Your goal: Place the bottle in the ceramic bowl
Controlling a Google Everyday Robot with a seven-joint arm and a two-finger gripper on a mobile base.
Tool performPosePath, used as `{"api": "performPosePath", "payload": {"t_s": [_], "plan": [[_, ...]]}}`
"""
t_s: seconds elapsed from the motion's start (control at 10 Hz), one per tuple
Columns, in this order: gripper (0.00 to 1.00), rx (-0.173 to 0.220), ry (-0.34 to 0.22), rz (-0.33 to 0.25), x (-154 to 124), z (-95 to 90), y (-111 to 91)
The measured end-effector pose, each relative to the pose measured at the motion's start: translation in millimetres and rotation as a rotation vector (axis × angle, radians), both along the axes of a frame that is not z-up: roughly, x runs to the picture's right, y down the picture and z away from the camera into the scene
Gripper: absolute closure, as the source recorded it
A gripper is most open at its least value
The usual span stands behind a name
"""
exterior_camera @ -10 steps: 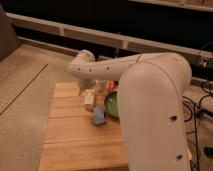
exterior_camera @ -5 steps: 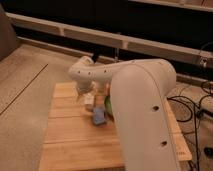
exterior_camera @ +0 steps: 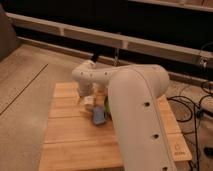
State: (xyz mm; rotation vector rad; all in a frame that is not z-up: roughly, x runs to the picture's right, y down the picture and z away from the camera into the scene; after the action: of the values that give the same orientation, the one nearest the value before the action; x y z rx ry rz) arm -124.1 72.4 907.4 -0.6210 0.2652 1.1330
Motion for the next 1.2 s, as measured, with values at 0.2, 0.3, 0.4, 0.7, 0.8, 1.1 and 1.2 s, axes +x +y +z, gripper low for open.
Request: {"api": "performPosePath", "payload": {"t_s": [0.2,0.3,0.4,0.7,0.8,1.1,1.2], "plan": [[0.35,-0.024,-0.014,-0.002,1,10.4,8],[0.35,-0.042,-0.013,-0.001,4,14.2,13],[0.35,-0.059,-0.006,-0.003,9,16.6,18],[0.57,-0.077,0.014,0.008,21,22.3,20],[0.68,-0.075,0.020,0.014,25,23.2,17],[0.97,-0.075,0.034,0.031,31,24.4,14],[1.00,-0.075,0.037,0.033,32,24.3,14]]}}
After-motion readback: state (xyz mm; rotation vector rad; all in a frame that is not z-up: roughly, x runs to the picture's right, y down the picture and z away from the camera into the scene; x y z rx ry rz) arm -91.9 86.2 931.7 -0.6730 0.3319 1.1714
